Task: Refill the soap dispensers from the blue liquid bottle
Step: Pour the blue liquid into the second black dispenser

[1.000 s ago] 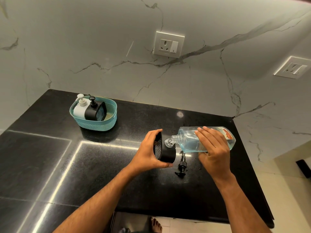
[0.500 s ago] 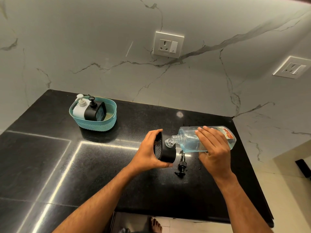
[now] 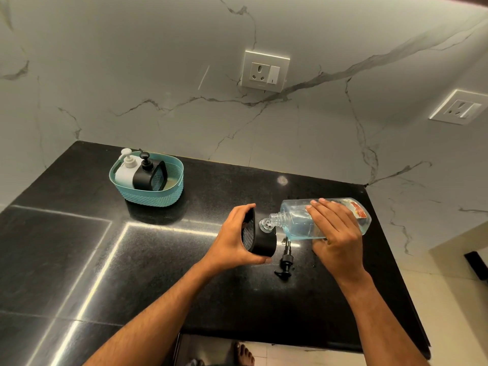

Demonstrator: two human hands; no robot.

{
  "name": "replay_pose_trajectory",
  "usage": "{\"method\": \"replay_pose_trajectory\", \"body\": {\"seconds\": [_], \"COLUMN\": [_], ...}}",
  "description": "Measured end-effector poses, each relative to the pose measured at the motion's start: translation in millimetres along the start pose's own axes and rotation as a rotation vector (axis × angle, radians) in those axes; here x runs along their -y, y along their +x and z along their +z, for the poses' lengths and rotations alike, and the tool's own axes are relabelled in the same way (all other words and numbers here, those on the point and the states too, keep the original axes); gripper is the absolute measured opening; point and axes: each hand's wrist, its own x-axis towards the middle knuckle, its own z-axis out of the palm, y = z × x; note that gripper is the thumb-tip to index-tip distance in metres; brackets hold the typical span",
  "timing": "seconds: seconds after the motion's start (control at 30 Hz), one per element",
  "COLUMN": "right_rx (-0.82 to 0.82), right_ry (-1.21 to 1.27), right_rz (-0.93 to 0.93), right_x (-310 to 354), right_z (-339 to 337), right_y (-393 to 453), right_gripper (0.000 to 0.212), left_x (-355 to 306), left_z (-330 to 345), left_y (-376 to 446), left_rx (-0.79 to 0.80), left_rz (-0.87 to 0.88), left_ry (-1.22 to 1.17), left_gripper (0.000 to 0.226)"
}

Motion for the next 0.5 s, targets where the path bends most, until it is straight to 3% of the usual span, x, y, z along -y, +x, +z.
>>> {"method": "replay_pose_trajectory", "body": {"seconds": [0.5], "right_rx": [0.013], "right_ry": [0.000], "right_rz": [-0.003], "right_x": [-0.7], "right_z": [1.3], "right_y": [-0.4], "right_gripper": [0.068], "left_x": [-0.3], "left_z": [0.0], "left_y": [0.2], "left_rx": [0.002], "left_rz": [-0.008], "left_ry": [0.007], "left_gripper": [0.126]}}
